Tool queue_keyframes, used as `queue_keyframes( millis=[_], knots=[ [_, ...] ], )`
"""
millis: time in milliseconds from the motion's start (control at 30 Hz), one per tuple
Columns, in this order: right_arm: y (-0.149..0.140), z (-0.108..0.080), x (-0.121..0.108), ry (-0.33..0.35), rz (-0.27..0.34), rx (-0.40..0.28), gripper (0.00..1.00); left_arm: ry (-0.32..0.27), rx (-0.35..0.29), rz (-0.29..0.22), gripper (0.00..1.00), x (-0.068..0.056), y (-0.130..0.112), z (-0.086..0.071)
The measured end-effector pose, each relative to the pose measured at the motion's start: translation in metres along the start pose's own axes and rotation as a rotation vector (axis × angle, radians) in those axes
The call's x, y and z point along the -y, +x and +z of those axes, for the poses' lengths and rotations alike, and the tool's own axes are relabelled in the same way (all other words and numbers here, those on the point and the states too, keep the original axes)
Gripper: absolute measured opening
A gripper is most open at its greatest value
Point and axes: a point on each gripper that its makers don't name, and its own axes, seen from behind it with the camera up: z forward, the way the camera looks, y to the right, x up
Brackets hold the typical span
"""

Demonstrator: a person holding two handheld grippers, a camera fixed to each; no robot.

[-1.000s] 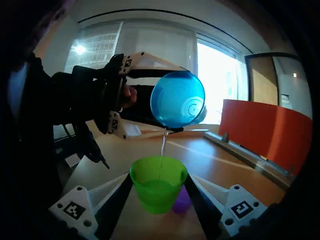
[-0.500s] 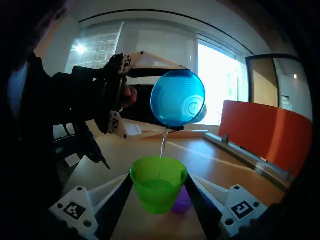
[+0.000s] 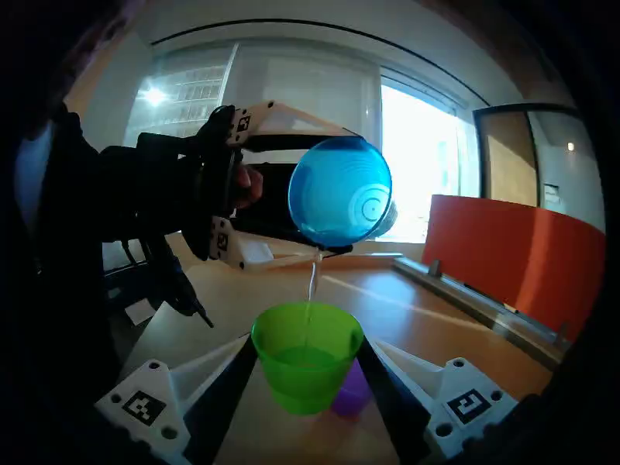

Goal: Pour water

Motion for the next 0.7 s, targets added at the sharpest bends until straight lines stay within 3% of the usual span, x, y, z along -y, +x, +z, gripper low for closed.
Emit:
queue_keyframes(
  millis=[700],
  knots=[
    [0.0004,-0.0009,0.0002,0.0,-0.004,0.0,0.9,0.002,-0.007,0.015,0.86,0.0014,0.0035,0.0003]
  ],
)
